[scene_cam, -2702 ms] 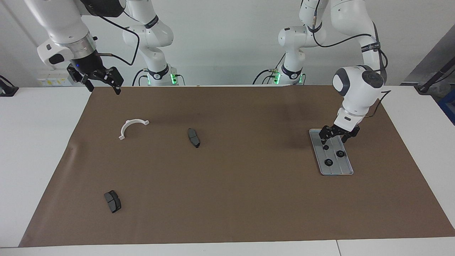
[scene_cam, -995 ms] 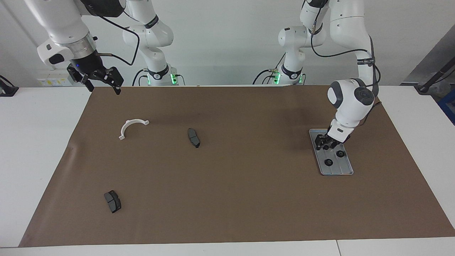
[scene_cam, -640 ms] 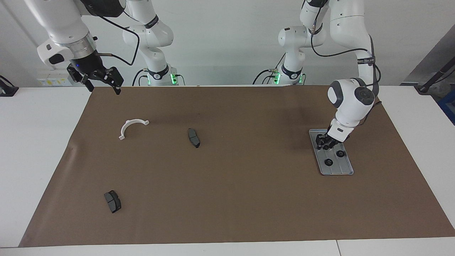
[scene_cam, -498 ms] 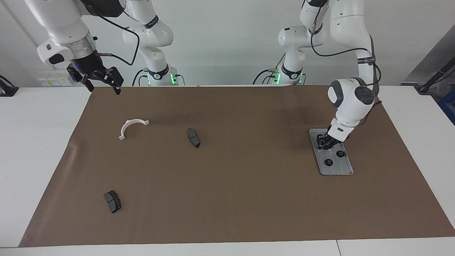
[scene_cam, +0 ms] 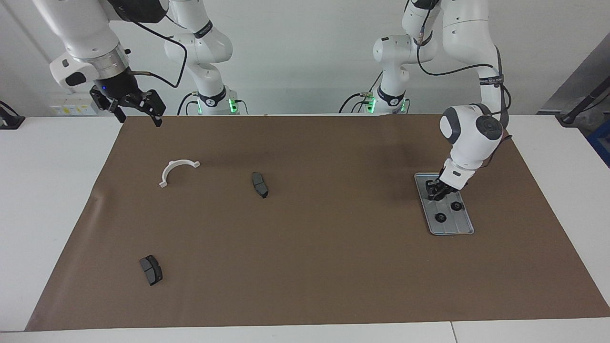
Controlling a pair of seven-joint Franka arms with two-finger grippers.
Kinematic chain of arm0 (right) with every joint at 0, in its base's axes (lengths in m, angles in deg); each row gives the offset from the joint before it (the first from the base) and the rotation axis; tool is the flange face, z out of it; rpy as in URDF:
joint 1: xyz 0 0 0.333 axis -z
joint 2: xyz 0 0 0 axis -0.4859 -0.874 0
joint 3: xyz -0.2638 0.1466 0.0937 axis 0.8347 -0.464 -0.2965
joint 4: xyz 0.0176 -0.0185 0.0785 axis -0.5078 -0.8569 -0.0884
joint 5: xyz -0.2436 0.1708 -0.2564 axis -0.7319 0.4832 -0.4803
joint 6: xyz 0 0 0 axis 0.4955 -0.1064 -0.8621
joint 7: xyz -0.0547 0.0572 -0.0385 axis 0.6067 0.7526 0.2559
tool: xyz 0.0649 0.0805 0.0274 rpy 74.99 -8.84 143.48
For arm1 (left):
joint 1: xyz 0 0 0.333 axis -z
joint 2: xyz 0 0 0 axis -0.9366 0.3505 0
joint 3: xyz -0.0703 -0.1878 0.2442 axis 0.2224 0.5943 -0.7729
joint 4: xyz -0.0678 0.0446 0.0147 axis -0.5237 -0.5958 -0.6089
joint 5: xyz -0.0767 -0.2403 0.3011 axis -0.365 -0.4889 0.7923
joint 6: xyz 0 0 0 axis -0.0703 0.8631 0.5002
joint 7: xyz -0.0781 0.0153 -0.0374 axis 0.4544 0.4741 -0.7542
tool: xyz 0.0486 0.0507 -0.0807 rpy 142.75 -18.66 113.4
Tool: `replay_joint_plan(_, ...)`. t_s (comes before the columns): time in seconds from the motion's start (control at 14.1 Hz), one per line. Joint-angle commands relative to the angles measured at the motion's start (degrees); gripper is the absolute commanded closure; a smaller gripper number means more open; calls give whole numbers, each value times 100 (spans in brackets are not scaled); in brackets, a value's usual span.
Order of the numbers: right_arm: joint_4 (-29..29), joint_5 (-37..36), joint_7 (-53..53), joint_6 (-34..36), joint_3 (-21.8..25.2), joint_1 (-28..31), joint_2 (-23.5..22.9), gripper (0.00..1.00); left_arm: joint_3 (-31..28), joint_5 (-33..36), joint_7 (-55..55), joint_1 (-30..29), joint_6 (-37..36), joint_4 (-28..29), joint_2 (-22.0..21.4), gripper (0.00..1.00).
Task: Place bearing gear from tray to pile
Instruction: 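Close the left gripper on the gear and lift it from the tray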
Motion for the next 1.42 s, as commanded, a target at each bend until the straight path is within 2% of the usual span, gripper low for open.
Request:
replay_joint_plan(0.0, -79, 81, -167, -62, 1, 18, 84, 0, -22, -41, -37, -15, -77, 11, -58, 70)
replay_joint_plan(0.14, -79, 81, -167, -62, 1, 18, 84, 0, -22, -41, -28, -15, -86, 11, -58, 76)
replay_joint_plan(0.43, -88, 81, -167, -62, 1, 18, 84, 0, -13, -41, -37, -15, -208, -112, -32, 80)
replay_joint_plan(0.64, -88, 81, -167, -62, 1, 18, 84, 0, -13, -85, -37, 2, -813, -717, 56, 80)
replay_joint_plan(0.85, -88, 81, -167, -62, 1, 18, 84, 0, 13, -454, -247, 81, -1148, -1113, 83, 80)
replay_joint_plan(1.35, -79, 81, -167, -62, 1, 18, 84, 0, 22, -454, -2802, 1626, -1211, -1281, 65, 79)
